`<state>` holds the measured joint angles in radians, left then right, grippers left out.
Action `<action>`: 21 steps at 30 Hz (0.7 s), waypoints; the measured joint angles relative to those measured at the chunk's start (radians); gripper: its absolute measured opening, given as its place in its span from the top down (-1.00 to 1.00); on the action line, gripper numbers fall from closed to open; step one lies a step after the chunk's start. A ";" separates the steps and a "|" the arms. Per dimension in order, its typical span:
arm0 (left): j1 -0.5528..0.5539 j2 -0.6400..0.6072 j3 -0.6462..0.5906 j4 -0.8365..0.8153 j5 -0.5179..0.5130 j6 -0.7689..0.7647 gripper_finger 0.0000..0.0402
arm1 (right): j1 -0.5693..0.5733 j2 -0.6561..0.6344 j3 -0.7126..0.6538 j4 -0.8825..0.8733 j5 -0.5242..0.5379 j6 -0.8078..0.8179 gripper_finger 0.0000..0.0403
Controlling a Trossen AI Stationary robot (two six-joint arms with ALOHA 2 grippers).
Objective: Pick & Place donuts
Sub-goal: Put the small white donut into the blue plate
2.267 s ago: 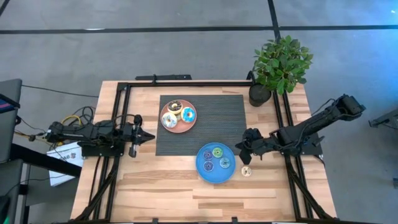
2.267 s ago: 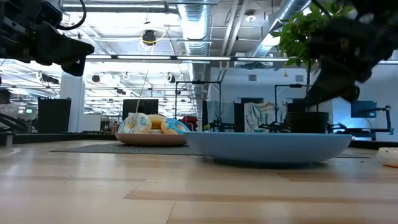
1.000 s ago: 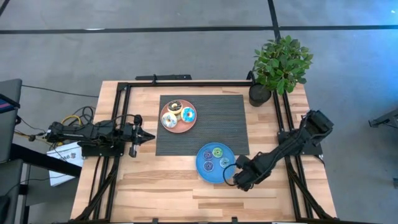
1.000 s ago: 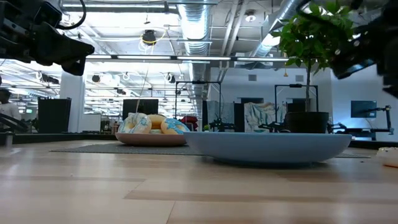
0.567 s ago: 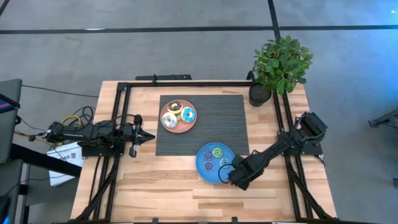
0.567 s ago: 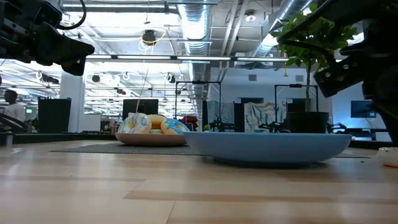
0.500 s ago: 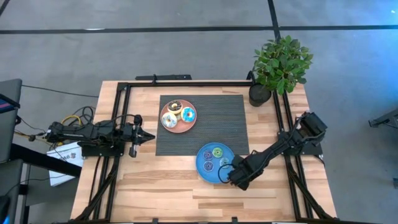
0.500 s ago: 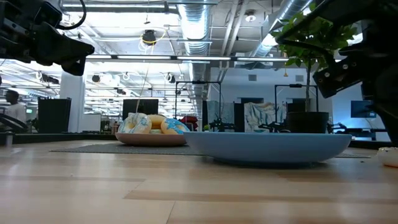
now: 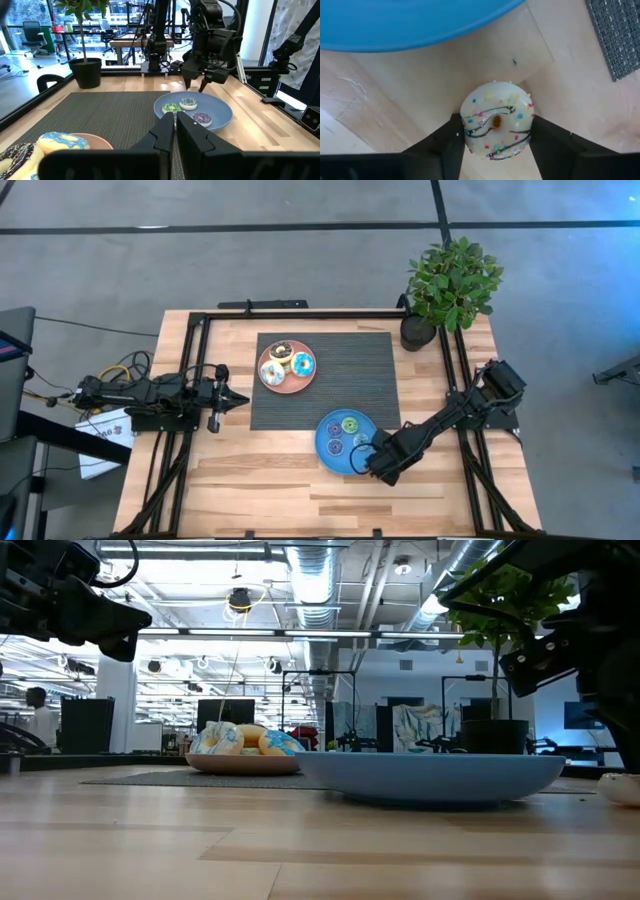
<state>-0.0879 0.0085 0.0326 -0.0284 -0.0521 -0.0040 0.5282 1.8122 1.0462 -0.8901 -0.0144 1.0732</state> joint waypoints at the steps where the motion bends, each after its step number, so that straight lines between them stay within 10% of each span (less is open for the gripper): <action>1: 0.000 0.000 0.000 0.000 0.000 0.000 0.94 | 0.000 0.000 0.000 0.000 -0.003 0.000 0.06; 11: 0.000 0.000 0.000 0.000 0.000 0.000 0.94 | 0.021 -0.114 -0.003 -0.077 -0.029 0.128 0.17; 21: 0.000 0.000 0.000 0.000 0.000 0.000 0.94 | -0.013 -0.303 -0.001 0.232 0.255 0.087 0.19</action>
<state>-0.0879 0.0084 0.0326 -0.0284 -0.0525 -0.0040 0.5148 1.5092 1.0454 -0.6580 0.2408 1.1606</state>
